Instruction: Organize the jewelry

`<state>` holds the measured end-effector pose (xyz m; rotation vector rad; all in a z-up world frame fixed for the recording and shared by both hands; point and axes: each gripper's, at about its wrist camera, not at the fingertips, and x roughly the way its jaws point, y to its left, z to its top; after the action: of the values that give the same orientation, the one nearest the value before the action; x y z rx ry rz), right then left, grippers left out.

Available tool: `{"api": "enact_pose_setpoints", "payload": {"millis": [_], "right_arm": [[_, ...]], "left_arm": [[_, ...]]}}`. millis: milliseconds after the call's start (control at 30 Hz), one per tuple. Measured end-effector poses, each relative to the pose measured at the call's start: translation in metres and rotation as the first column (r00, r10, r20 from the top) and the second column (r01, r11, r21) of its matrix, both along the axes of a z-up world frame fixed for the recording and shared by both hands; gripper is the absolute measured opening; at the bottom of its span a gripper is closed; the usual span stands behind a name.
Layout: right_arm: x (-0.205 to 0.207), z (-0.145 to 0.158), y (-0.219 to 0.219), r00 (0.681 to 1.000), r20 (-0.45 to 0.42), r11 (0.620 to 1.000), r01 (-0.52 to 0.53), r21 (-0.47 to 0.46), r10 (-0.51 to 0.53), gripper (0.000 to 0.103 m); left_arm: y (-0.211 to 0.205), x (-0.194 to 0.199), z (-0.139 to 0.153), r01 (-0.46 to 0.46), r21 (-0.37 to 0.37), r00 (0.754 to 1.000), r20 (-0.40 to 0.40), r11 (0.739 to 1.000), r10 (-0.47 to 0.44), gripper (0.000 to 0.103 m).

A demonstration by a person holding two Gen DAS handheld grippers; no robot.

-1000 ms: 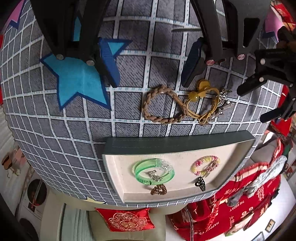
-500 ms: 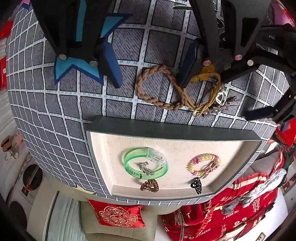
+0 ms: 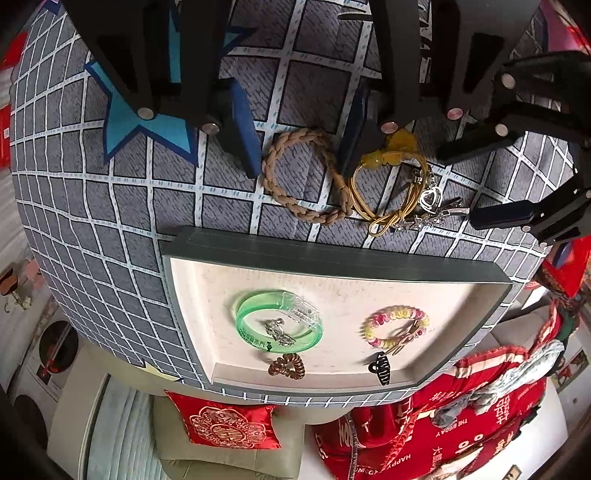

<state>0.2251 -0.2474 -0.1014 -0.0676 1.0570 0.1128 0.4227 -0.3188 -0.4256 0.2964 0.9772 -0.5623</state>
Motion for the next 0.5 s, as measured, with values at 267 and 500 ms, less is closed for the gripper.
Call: {"api": "enact_pose_setpoints", "payload": {"millis": [267,500], "right_arm": [[0.0,0.0,0.0,1.0,0.0,1.0,0.001,-0.001,-0.001,0.047],[-0.001,0.002,0.0,1.0,-0.004,1.0,0.005,0.013,-0.005,0.013]], "left_arm": [[0.043,-0.021,0.047,0.002,-0.02,1.0,0.0,1.0,-0.002,0.055],[0.05,-0.028,0.055,0.043,-0.124,0.997,-0.055,0.991,-0.05,0.024]]}}
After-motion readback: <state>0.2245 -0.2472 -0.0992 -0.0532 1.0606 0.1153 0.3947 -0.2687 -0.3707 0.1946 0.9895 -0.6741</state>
